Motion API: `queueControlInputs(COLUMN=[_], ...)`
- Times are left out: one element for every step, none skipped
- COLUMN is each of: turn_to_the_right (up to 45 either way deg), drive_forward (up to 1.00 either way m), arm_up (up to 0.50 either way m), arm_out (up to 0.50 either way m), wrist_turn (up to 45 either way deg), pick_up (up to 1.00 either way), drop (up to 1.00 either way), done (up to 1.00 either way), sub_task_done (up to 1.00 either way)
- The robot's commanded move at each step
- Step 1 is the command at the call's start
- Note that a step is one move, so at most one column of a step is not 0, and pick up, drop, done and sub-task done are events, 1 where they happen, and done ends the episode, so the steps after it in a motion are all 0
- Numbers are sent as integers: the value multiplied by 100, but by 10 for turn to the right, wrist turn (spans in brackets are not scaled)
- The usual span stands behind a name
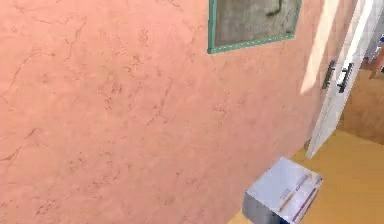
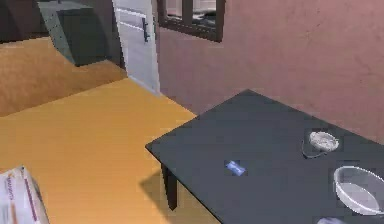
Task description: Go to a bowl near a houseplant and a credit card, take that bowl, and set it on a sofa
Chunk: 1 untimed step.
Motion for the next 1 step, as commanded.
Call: queueControlInputs(turn_to_the_right=[450], drive_forward=[0], arm_up=[0], arm_out=[0], wrist_turn=[0], pick_up=[0], drop=[0], done=[0], sub_task_done=[0])
